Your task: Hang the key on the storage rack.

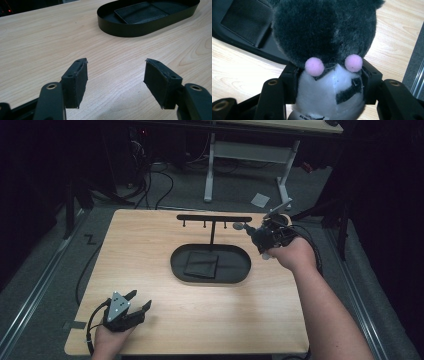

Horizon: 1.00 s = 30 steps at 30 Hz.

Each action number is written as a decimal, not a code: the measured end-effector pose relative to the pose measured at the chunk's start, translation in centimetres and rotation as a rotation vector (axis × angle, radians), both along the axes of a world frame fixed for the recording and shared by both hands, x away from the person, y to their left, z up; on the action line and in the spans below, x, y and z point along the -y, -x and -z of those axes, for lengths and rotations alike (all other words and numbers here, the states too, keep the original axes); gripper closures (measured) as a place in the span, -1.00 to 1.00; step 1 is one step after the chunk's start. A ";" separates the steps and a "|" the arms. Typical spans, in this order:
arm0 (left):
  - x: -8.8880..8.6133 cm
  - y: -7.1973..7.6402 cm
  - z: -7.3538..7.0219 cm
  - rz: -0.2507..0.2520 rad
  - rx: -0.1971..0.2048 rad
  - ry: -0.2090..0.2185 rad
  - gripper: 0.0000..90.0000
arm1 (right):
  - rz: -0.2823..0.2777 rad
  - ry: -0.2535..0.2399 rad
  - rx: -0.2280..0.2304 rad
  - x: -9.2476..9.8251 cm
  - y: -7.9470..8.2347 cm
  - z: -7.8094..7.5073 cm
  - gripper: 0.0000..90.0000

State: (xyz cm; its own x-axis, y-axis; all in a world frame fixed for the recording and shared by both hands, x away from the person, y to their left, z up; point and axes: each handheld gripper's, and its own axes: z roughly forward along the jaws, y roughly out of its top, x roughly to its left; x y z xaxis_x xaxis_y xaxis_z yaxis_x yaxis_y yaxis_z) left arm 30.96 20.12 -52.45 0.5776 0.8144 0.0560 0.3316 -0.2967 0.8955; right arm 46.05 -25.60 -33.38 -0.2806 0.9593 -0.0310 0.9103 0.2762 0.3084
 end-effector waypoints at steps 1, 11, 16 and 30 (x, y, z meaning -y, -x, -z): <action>0.1 0.0 0.0 0.002 0.000 -0.002 -0.21 | 0.005 -0.001 -0.002 0.1 0.0 0.2 0.01; 0.1 0.1 0.2 0.009 -0.020 0.000 -0.21 | 0.028 0.000 0.006 0.3 -1.2 3.8 -0.01; 0.1 0.3 0.1 0.014 -0.016 -0.001 -0.21 | 0.025 -0.003 0.021 -0.2 -2.0 5.2 -0.02; 0.0 0.2 0.2 0.017 -0.018 -0.012 -0.21 | 0.045 0.004 0.038 -0.7 -2.4 6.4 -0.32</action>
State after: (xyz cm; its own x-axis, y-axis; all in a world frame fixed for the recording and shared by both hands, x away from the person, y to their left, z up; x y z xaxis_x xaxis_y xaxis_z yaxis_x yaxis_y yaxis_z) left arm 30.80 20.14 -52.65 0.5925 0.8037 0.0552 0.3423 -0.3131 0.8859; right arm 48.48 -24.94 -39.76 -0.2359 0.9707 -0.0445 0.9094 0.2367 0.3420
